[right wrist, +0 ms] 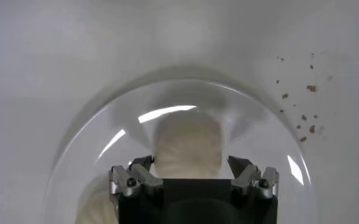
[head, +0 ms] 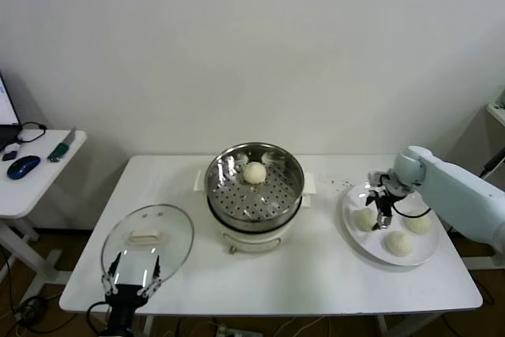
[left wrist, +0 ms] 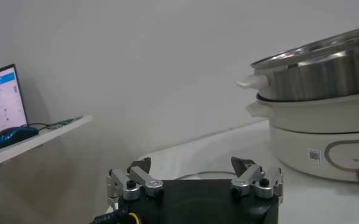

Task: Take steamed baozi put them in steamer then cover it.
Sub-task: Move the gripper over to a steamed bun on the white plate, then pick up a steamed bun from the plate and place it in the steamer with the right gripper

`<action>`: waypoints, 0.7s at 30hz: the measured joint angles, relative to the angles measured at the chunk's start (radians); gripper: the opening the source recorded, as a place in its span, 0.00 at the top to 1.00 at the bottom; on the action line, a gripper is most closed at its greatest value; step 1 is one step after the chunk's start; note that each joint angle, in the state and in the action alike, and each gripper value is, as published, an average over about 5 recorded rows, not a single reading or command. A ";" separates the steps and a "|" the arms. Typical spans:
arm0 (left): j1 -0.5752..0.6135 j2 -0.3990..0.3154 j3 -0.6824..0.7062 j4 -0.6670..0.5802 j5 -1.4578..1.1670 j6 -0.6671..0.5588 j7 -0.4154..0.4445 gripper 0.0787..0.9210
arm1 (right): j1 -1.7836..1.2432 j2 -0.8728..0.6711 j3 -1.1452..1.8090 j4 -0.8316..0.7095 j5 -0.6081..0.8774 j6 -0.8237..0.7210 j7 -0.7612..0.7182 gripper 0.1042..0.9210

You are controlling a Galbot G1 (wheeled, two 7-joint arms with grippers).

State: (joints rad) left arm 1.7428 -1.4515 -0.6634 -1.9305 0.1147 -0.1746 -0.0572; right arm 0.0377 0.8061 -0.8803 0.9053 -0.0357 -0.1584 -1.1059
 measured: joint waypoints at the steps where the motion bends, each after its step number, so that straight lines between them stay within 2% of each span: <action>1: 0.000 0.000 0.000 0.001 0.000 0.000 0.000 0.12 | -0.003 0.004 0.004 -0.006 -0.003 0.002 -0.001 0.12; 8: -0.008 0.000 0.002 0.007 0.004 0.003 -0.001 0.12 | -0.016 0.031 0.023 -0.048 -0.027 0.015 -0.010 0.15; 14: -0.013 0.000 0.004 0.009 0.008 0.006 -0.002 0.12 | -0.018 0.041 0.030 -0.063 -0.029 0.019 -0.015 0.26; 21: -0.010 0.000 0.006 0.005 0.012 0.008 -0.002 0.12 | 0.006 0.035 0.013 -0.060 -0.002 0.012 -0.016 0.28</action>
State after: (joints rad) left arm 1.7328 -1.4514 -0.6573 -1.9256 0.1269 -0.1664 -0.0597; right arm 0.0436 0.8409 -0.8677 0.8449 -0.0380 -0.1467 -1.1221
